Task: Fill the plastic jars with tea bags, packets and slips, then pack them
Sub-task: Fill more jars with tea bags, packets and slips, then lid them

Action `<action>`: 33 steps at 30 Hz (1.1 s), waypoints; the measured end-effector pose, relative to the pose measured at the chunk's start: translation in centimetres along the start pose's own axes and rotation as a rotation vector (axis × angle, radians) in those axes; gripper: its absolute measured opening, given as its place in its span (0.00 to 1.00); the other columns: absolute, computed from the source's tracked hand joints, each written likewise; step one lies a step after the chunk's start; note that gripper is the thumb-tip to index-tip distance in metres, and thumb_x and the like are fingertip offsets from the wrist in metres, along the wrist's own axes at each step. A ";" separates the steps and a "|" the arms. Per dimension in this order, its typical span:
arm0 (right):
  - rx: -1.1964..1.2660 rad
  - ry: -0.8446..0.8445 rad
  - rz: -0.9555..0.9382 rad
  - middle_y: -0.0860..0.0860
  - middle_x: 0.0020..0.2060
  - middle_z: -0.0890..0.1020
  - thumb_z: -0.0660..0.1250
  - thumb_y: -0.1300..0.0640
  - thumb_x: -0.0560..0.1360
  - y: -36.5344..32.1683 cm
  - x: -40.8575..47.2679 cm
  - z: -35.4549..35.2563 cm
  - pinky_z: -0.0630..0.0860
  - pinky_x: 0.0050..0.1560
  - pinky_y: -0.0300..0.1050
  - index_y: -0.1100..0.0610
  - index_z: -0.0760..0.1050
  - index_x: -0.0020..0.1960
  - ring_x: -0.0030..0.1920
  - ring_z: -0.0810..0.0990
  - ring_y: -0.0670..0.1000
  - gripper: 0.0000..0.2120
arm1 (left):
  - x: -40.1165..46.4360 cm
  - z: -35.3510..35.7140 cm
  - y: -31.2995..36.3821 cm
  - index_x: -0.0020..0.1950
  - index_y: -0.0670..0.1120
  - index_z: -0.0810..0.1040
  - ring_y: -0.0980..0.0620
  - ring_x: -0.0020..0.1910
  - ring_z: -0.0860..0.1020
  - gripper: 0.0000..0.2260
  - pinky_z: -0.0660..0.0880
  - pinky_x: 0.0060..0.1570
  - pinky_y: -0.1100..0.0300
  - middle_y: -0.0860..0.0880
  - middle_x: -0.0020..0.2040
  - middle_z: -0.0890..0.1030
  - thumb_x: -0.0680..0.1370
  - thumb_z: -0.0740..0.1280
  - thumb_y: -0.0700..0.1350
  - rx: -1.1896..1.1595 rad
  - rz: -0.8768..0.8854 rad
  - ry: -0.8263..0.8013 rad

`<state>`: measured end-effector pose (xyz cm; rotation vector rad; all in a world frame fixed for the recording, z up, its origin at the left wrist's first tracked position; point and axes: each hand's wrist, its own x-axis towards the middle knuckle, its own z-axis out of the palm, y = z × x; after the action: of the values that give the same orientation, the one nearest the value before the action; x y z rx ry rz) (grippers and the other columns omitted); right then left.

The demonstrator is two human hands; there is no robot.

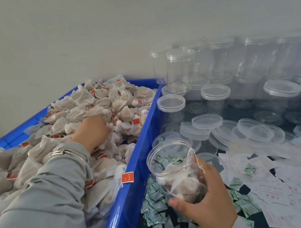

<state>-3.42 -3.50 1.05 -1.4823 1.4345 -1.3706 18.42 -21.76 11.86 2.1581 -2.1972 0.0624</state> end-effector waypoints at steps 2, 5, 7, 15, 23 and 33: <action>-0.009 -0.001 -0.002 0.30 0.55 0.69 0.76 0.36 0.49 0.0 0.0 0.0 0.74 0.62 0.47 0.33 0.61 0.64 0.61 0.71 0.38 0.46 | 0.2 -0.2 0.3 0.49 0.38 0.77 0.47 0.43 0.75 0.12 0.67 0.40 0.59 0.42 0.47 0.78 0.81 0.56 0.43 -0.133 -0.018 0.123; -0.012 -0.005 -0.001 0.29 0.54 0.68 0.76 0.36 0.49 0.0 0.0 0.0 0.73 0.63 0.50 0.31 0.60 0.64 0.63 0.71 0.40 0.46 | -0.1 -1.1 1.1 0.38 0.43 0.74 0.51 0.32 0.71 0.13 0.66 0.31 0.58 0.46 0.36 0.76 0.81 0.59 0.45 -0.506 -0.070 0.253; -0.001 -0.008 0.007 0.28 0.53 0.68 0.76 0.36 0.49 0.0 -0.1 -0.1 0.74 0.63 0.49 0.30 0.60 0.64 0.62 0.71 0.39 0.46 | -0.9 -1.8 1.7 0.41 0.42 0.77 0.50 0.32 0.74 0.12 0.73 0.35 0.58 0.46 0.35 0.77 0.80 0.62 0.47 -0.886 -0.067 0.211; 0.057 -0.007 0.019 0.36 0.57 0.70 0.77 0.38 0.49 0.0 -0.1 0.1 0.74 0.59 0.36 0.34 0.63 0.63 0.59 0.72 0.34 0.45 | -6.0 -3.7 5.9 0.37 0.44 0.83 0.54 0.29 0.80 0.07 0.77 0.28 0.63 0.46 0.34 0.81 0.70 0.65 0.41 -1.693 0.253 -0.594; 0.107 0.036 0.051 0.42 0.55 0.75 0.78 0.41 0.48 0.3 -0.1 0.3 0.75 0.50 0.31 0.40 0.68 0.61 0.54 0.77 0.37 0.43 | -7.5 -2.6 7.7 0.39 0.43 0.73 0.54 0.31 0.79 0.06 0.78 0.30 0.64 0.47 0.33 0.79 0.69 0.66 0.33 -1.710 0.384 -0.730; 0.198 0.033 0.058 0.48 0.54 0.78 0.80 0.50 0.52 0.1 0.2 0.2 0.76 0.45 0.31 0.44 0.70 0.57 0.50 0.80 0.39 0.36 | -8.7 -1.7 8.5 0.37 0.57 0.80 0.62 0.40 0.77 0.04 0.73 0.40 0.73 0.61 0.41 0.82 0.70 0.72 0.49 -0.927 0.636 -0.124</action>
<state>-3.31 -3.72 0.95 -1.2877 1.3095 -1.4614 10.05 -12.85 13.02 0.9738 -2.2020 -0.8765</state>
